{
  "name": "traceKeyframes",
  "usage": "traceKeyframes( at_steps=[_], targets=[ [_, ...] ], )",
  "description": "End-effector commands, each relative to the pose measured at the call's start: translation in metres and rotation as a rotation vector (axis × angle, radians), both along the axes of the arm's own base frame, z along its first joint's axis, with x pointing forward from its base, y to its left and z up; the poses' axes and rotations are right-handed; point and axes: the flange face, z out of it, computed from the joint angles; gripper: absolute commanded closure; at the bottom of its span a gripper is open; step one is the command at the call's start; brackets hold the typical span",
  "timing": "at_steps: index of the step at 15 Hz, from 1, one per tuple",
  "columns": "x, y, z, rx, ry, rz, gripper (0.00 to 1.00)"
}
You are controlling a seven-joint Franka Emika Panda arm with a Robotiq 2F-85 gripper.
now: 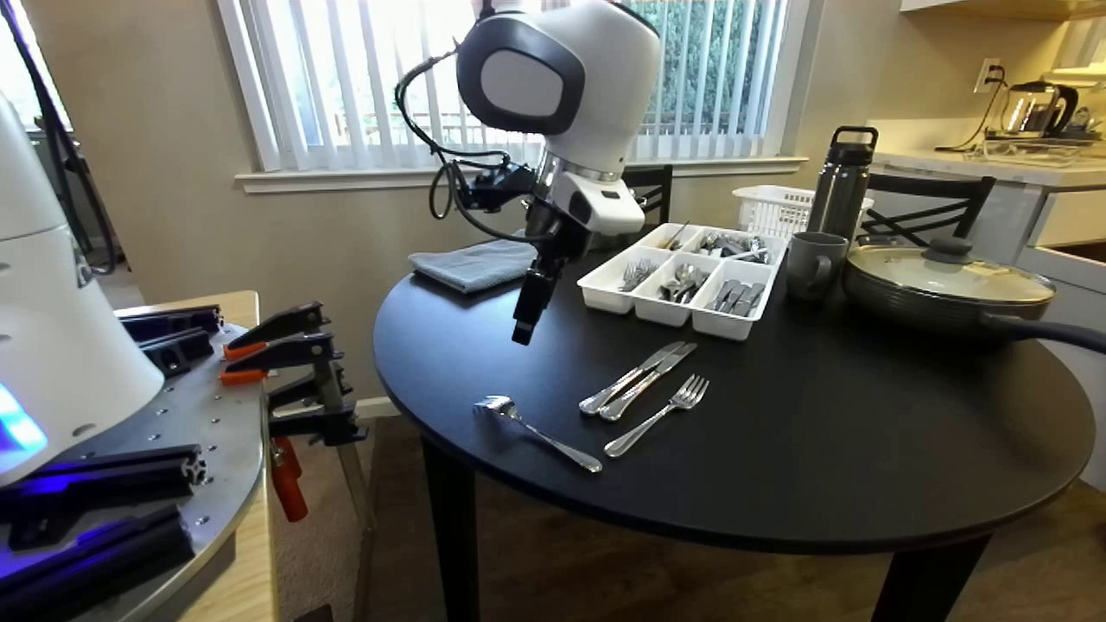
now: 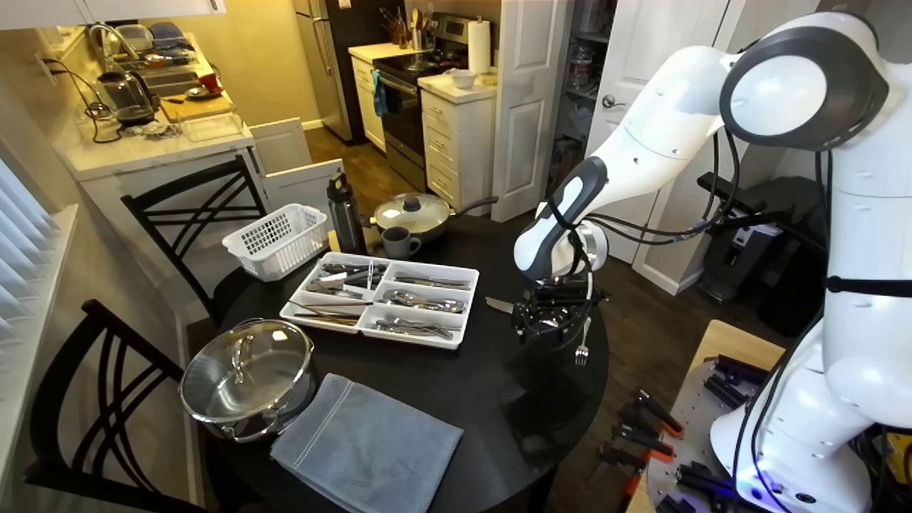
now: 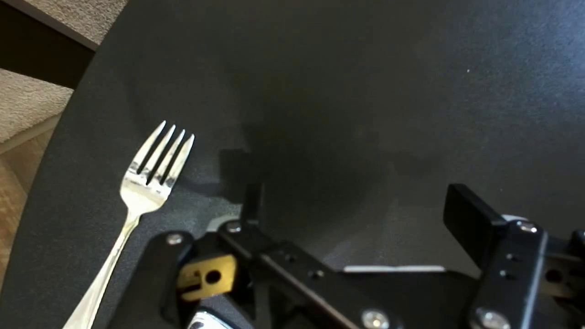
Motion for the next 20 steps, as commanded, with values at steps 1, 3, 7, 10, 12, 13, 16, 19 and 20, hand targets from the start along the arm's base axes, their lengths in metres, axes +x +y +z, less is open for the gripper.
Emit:
traceKeyframes(
  at_steps=[1,3,7,10,12,13,16,19,20],
  targets=[
    [-0.034,-0.011,0.015,0.018,-0.03,-0.1,0.0],
    [-0.051,-0.022,0.018,0.014,-0.036,-0.234,0.0],
    [-0.078,-0.041,0.025,-0.027,-0.081,-0.409,0.0],
    [-0.08,-0.054,0.013,-0.06,-0.04,-0.416,0.0],
    [-0.078,-0.06,0.003,-0.07,-0.015,-0.391,0.0],
    [-0.078,-0.062,0.0,-0.075,-0.007,-0.379,0.0],
    [-0.077,-0.07,-0.01,-0.116,0.007,-0.335,0.0],
    [-0.074,-0.068,-0.024,-0.139,0.037,-0.299,0.0],
    [-0.074,-0.066,-0.03,-0.135,0.048,-0.29,0.0]
  ],
)
